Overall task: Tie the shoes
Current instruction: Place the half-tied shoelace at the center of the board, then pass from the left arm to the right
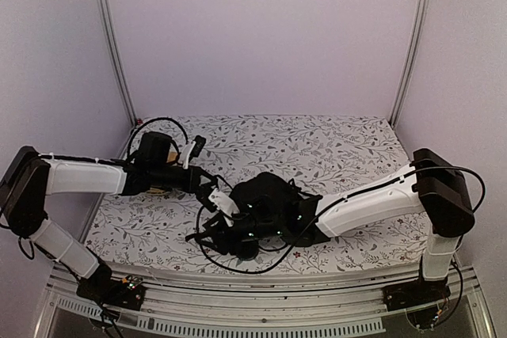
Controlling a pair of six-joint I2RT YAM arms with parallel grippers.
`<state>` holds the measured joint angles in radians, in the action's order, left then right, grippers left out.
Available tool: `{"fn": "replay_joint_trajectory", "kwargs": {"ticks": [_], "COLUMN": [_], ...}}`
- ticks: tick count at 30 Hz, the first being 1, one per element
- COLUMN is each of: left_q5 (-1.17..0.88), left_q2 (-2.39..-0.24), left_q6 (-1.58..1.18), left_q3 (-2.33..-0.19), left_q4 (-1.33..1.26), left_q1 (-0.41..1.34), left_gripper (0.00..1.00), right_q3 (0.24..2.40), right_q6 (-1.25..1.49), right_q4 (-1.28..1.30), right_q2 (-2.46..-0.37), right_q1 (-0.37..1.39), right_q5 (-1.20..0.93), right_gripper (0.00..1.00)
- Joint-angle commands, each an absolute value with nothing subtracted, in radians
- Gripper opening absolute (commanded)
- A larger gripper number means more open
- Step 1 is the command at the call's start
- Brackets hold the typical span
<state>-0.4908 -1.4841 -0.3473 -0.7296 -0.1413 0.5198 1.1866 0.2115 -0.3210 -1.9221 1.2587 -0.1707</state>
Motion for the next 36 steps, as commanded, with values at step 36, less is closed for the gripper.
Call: {"fn": "replay_joint_trajectory", "kwargs": {"ticks": [36], "left_q5": [-0.520], "left_q2": [-1.535], "left_q6": [-0.214], "left_q3": [-0.918], "left_q4": [-0.112], "left_q1": [0.663], "left_gripper": [0.00], "right_q3": [1.324], "right_q6": [0.182], "right_q4": [-0.152], "right_q2": [-1.924], "right_q1": [0.916], "right_q5": [-0.348], "right_gripper": [0.48]}}
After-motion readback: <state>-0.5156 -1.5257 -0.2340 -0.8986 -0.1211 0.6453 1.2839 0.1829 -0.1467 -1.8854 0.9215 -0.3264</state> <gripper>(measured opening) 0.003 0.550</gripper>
